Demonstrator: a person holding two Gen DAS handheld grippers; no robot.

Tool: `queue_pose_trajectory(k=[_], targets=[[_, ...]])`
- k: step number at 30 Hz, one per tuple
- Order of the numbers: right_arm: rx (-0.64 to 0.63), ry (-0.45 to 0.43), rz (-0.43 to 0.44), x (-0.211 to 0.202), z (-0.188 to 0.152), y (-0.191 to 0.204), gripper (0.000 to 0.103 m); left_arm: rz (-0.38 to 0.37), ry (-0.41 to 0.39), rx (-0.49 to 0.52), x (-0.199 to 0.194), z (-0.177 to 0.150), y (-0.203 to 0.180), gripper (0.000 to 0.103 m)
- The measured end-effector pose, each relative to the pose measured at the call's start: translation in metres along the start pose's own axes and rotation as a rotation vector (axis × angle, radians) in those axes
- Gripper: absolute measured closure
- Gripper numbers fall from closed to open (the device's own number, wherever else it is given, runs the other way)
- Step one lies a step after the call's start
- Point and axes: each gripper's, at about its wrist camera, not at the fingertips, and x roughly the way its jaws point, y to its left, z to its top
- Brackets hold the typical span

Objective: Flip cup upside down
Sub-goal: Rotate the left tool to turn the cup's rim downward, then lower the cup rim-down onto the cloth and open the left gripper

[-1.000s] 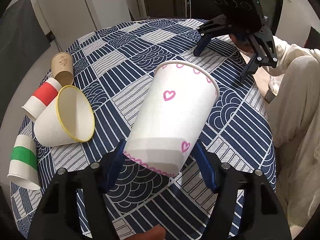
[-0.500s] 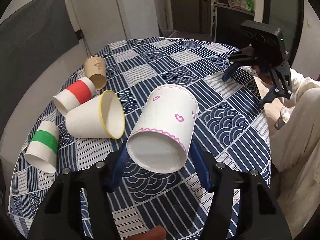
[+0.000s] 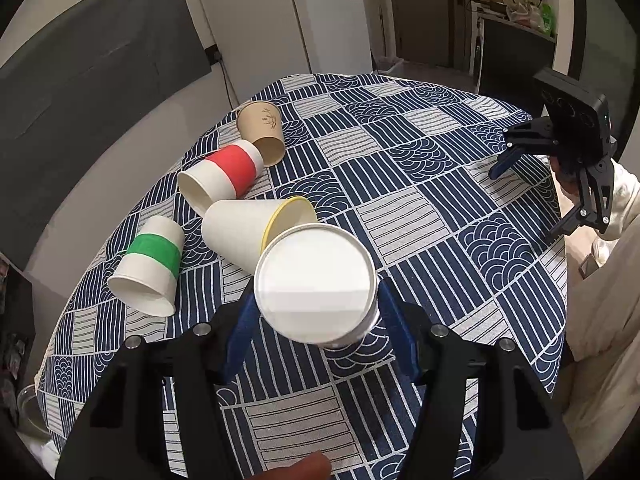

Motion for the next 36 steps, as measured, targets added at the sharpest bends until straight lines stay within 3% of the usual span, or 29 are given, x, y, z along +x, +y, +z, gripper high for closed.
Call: queue_pose_trajectory(k=[1,2,4,7,11,15,20,26,31,34,36], targets=[[0.006,-0.003,-0.001,0.001,0.001,-0.001,0.008,0.014,-0.001,-0.003,0.000,0.000,0.000,0.042],[0.011,-0.006,-0.003,0.002,0.002,-0.002,0.008,0.027,0.000,-0.012,0.000,0.001,0.001,0.028],[0.019,-0.012,-0.010,0.003,0.003,-0.004,0.008,0.031,-0.003,-0.038,0.000,0.000,0.004,0.011],[0.025,-0.023,-0.025,0.005,0.006,-0.003,0.008,0.043,-0.025,-0.063,-0.007,-0.006,0.000,0.006],[0.017,-0.031,-0.052,0.009,0.010,0.001,0.008,0.132,-0.050,-0.100,-0.018,-0.018,-0.012,0.006],[0.006,-0.036,-0.081,0.014,0.016,0.009,0.008,0.234,-0.062,-0.207,-0.028,-0.030,-0.027,0.006],[-0.006,-0.038,-0.140,0.018,0.025,0.022,0.008,0.273,-0.069,-0.373,-0.033,-0.047,-0.042,0.006],[0.013,-0.107,-0.243,0.016,0.024,0.032,0.008,0.395,-0.071,-0.528,-0.031,-0.064,-0.067,0.006],[0.051,-0.122,-0.253,0.019,0.023,0.033,0.008,0.387,-0.118,-0.628,-0.029,-0.071,-0.078,0.006],[0.070,-0.117,-0.277,0.022,0.022,0.035,0.008,0.456,-0.136,-0.623,-0.026,-0.070,-0.083,0.006],[0.077,-0.096,-0.280,0.024,0.021,0.036,0.008,0.454,-0.141,-0.625,-0.021,-0.070,-0.083,0.006]])
